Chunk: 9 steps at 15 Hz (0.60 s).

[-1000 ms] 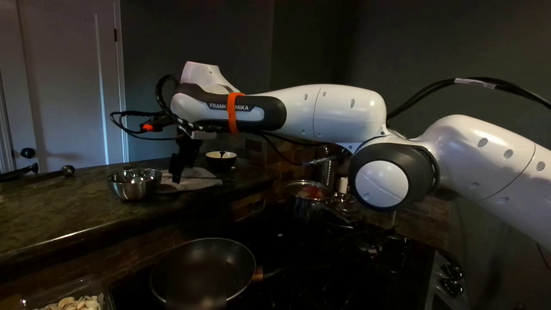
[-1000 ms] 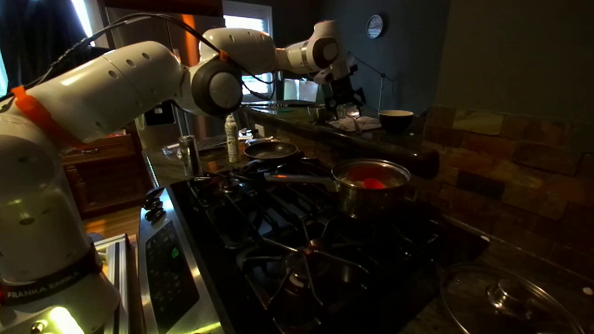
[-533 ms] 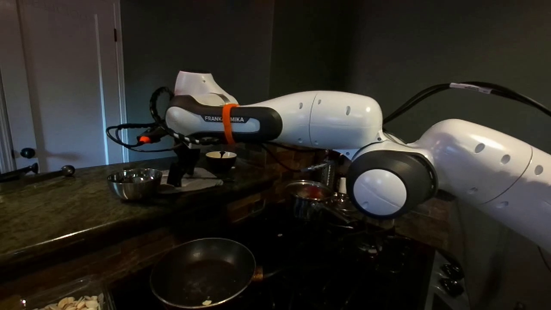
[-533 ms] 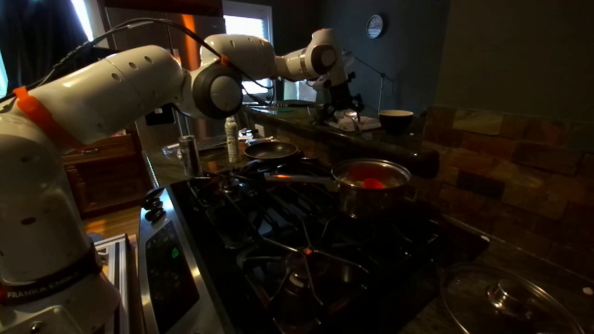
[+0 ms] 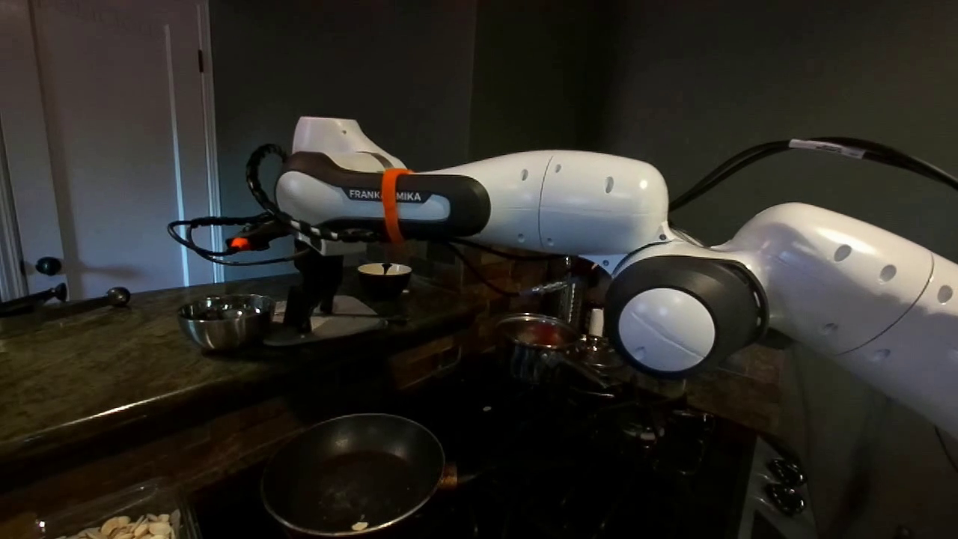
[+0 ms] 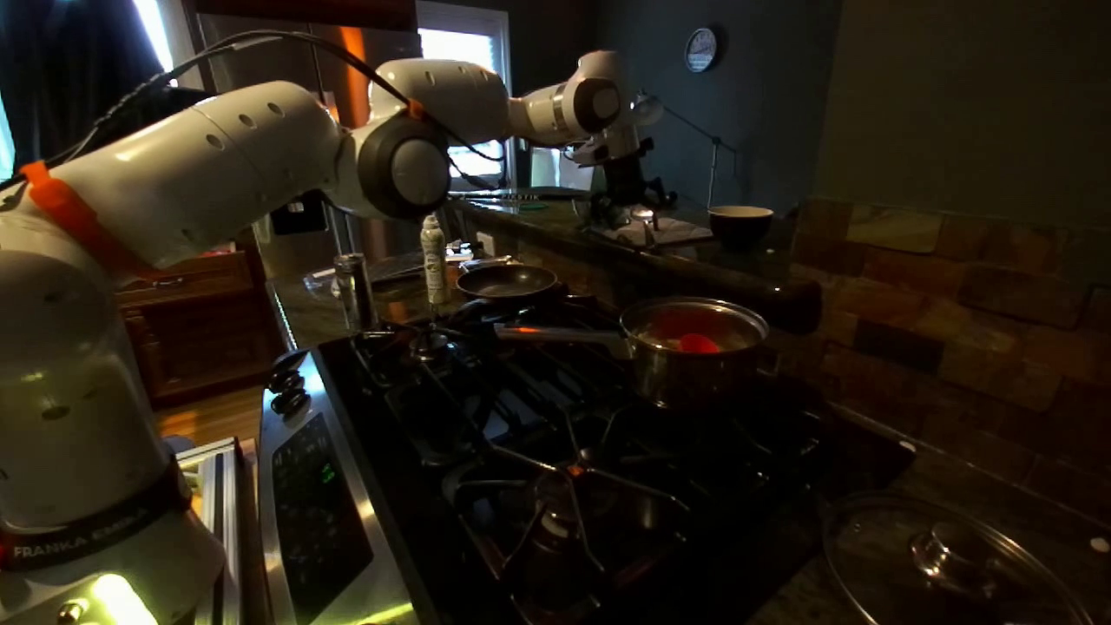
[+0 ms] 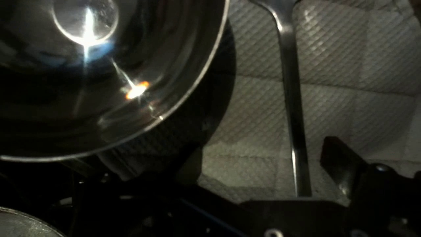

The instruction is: Remove the silver bowl from the black pan and put it on the countertop then pick up the silver spoon and put it in the pot.

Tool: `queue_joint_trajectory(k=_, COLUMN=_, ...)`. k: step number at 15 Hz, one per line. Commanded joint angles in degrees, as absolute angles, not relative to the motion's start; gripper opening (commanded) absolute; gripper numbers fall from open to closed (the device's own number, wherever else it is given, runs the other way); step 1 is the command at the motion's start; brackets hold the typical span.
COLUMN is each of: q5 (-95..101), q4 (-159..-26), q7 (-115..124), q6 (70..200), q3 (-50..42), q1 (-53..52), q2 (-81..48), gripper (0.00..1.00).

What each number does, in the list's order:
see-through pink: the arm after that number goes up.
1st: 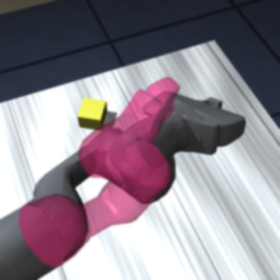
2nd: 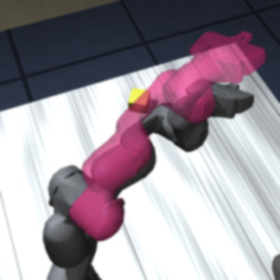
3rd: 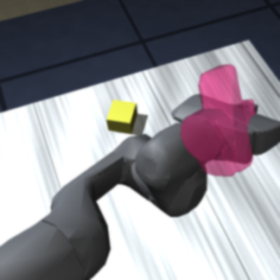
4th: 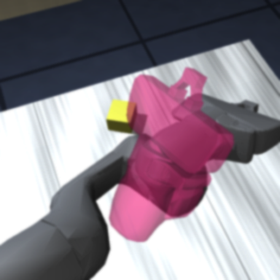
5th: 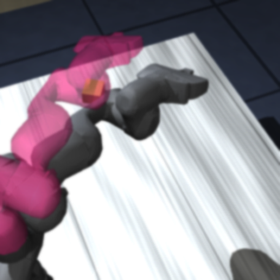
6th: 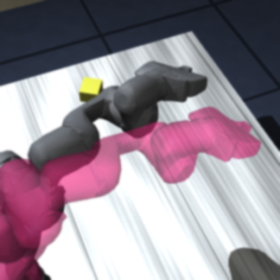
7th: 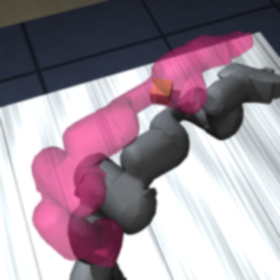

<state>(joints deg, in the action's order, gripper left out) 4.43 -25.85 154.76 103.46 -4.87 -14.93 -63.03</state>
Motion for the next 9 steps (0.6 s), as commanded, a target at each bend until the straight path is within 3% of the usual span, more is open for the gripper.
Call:
queue_joint_trajectory(k=1, q5=3.8, q4=-25.8, q7=155.7, q6=103.4, q3=-4.4, q1=-14.1, q2=-61.8, gripper=1.00)
queue_joint_trajectory(k=9, q5=2.9, q4=-27.0, q7=152.9, q6=95.2, q3=-3.8, q1=-11.0, q2=-57.9, gripper=1.00)
